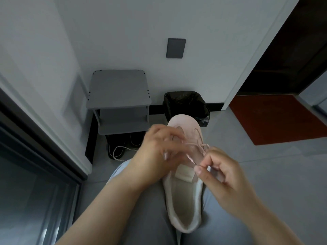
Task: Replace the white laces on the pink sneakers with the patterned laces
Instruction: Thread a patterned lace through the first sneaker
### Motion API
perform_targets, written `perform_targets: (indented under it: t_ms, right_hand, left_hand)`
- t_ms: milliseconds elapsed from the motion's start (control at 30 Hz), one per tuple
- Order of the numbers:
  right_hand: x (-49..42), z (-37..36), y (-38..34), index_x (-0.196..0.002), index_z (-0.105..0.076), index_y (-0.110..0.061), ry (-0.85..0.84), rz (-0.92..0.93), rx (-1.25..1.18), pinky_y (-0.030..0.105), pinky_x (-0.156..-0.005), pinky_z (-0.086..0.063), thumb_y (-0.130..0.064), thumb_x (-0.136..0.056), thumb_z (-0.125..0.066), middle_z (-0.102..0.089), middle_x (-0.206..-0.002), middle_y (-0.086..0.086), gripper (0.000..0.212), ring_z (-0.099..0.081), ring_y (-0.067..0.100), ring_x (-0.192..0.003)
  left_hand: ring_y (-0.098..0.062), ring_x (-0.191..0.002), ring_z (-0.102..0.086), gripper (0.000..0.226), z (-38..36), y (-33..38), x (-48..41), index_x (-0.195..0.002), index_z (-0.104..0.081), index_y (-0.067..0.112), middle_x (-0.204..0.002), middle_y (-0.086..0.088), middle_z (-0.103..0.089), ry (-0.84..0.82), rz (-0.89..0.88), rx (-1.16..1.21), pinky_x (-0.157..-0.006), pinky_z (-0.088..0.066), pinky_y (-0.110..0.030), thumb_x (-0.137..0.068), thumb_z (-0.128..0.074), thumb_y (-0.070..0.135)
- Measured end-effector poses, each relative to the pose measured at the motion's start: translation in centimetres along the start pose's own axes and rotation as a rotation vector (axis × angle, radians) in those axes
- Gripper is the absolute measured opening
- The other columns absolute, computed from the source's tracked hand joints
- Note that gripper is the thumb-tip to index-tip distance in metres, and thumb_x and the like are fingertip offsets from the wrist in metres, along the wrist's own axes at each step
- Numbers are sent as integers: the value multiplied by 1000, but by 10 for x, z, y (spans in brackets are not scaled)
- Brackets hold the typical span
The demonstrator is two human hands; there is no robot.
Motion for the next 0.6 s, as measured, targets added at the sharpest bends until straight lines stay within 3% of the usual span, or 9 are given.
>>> perform_targets:
  t_ms: [100, 167, 233, 300, 433, 500, 600]
  right_hand:
    - [5, 1, -12, -69, -49, -26, -38, 58, 47, 20, -68, -43, -35, -83, -53, -47, -72, -13, 17, -52, 12, -70]
    - [7, 1, -15, -75, -53, -27, -51, 67, 35, 21, -67, -44, -37, -86, -48, -51, -74, -11, 15, -52, 11, -69]
    - [11, 2, -8, -92, -61, -31, -45, -38, -177, 23, -72, -47, -40, -85, -41, -63, -86, -7, 23, -59, 14, -80]
    - [14, 6, 3, -110, -61, -37, 16, -112, -387, 14, -88, -43, -39, -83, -39, -66, -93, -13, 35, -60, 5, -94]
    - [12, 13, 3, -130, -48, -36, 139, -4, -288, 15, -84, -43, -21, -96, -40, -53, -68, -7, 39, -52, 5, -69]
    - [7, 19, 6, -128, -44, -37, 199, -15, -249, 14, -80, -45, -19, -95, -44, -59, -69, -5, 38, -57, 5, -70]
    - [-1, 22, 10, -113, -51, -47, 168, -54, -117, 12, -80, -44, -39, -83, -61, -62, -85, -12, 33, -58, 3, -82]
  left_hand:
    - [-11, -91, -50, 15, -7, 26, 5, -83, -72, 22, -89, 11, -67, 12, -251, -75, -79, -45, -34, -82, -60, 30]
    - [-11, -87, -51, 21, -6, 31, 10, -82, -73, 14, -85, 6, -69, 24, -293, -82, -80, -45, -25, -86, -56, 26]
    - [-10, -86, -51, 24, -5, 31, 18, -83, -73, 10, -84, 2, -69, 41, -287, -94, -81, -42, -15, -87, -53, 24]
    - [-8, -87, -53, 23, -2, 31, 25, -84, -72, 11, -87, 5, -68, 70, -213, -58, -82, -42, -13, -87, -54, 24]
    - [-1, -88, -56, 22, 5, 23, 26, -90, -71, 20, -97, 11, -64, 165, 57, 100, -81, -42, -8, -87, -55, 35]
    - [3, -85, -58, 9, 6, 11, 21, -86, -73, 24, -82, 16, -67, 222, 226, 183, -77, -42, -5, -82, -66, 25]
    - [4, -79, -63, 16, 1, -2, 16, -77, -74, 28, -70, 28, -65, 244, 408, 298, -74, -46, -8, -76, -73, 12]
Point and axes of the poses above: each hand's wrist, its own x-axis away from the middle knuckle, its own z-axis out of the back of the hand, y = z × x, the point moved 7 cm from there along -x, towards the middle knuckle
